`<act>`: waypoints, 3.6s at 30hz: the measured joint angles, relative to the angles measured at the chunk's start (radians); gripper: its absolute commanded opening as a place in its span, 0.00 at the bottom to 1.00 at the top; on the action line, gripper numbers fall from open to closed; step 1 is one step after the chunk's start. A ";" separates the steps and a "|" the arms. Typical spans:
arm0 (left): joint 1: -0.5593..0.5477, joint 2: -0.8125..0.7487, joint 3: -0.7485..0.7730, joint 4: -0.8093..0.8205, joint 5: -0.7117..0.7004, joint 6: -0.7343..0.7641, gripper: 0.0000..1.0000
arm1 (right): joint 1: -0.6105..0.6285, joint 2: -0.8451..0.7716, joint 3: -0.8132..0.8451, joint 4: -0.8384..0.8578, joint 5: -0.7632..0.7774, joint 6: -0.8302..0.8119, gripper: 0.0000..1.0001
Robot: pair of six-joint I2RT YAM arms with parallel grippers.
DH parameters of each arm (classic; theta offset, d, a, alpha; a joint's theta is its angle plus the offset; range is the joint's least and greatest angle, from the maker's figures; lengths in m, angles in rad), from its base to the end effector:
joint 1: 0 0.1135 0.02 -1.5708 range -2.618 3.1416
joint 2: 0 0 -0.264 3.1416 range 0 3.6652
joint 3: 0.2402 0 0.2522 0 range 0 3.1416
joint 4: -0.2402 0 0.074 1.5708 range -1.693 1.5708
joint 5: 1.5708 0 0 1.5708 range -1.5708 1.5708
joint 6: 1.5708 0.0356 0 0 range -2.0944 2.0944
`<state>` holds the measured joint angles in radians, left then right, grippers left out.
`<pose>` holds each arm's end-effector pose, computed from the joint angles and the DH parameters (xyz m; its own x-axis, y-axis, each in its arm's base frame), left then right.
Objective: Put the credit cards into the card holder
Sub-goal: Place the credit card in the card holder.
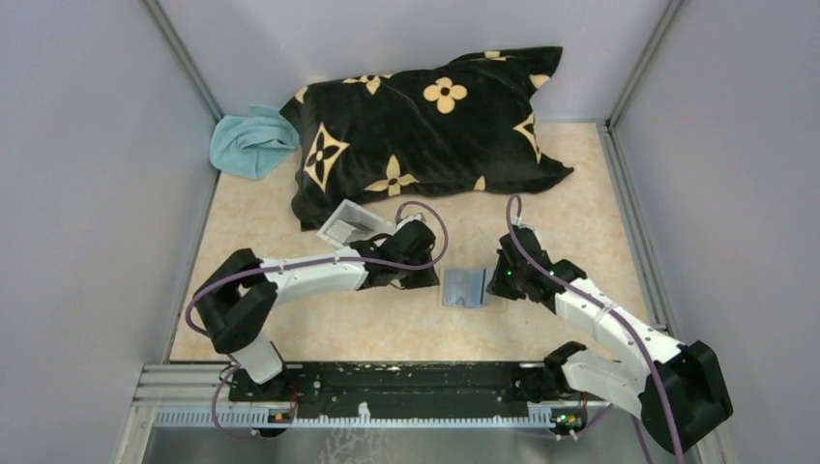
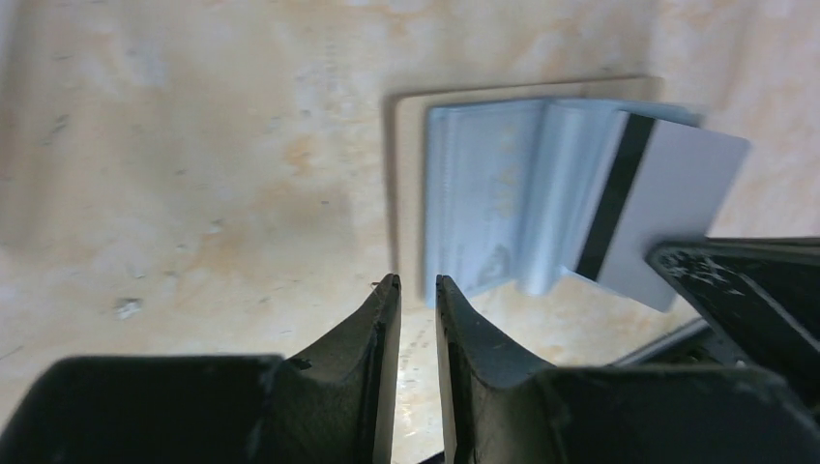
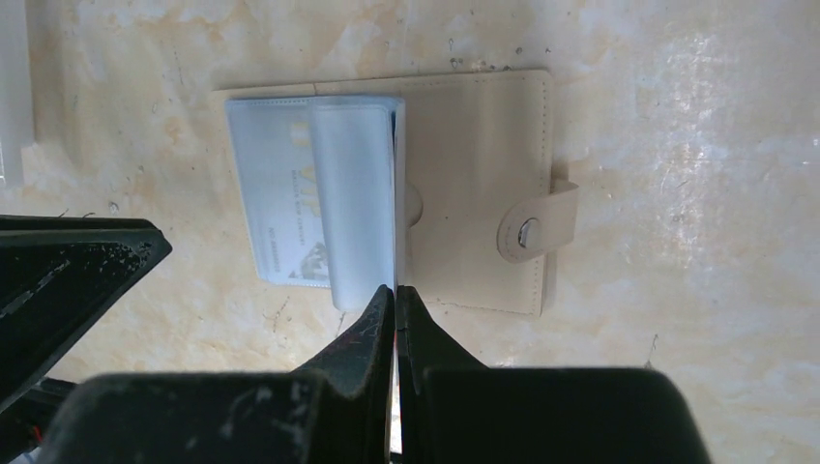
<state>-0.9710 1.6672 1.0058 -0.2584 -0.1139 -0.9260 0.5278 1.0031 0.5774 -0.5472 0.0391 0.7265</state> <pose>0.1963 -0.2799 0.1862 -0.8943 -0.0990 -0.4365 0.1107 0.8960 -0.4300 0.1628 0.0933 0.1990 -0.8554 0.2696 -0.4422 0.1124 0.9301 0.3498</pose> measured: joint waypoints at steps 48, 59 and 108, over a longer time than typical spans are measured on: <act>-0.063 0.286 0.241 -0.057 0.092 -0.069 0.23 | 0.000 0.009 0.097 -0.166 0.182 -0.092 0.00; -0.063 0.286 0.241 -0.059 0.089 -0.077 0.22 | 0.000 -0.018 0.126 -0.193 0.208 -0.098 0.00; -0.023 0.247 0.119 0.064 0.137 -0.102 0.20 | 0.000 -0.056 -0.122 0.162 0.052 -0.001 0.00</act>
<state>-0.9943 1.9144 1.1248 -0.1944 0.0227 -1.0279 0.5282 0.9466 0.4549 -0.3851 0.0914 0.7254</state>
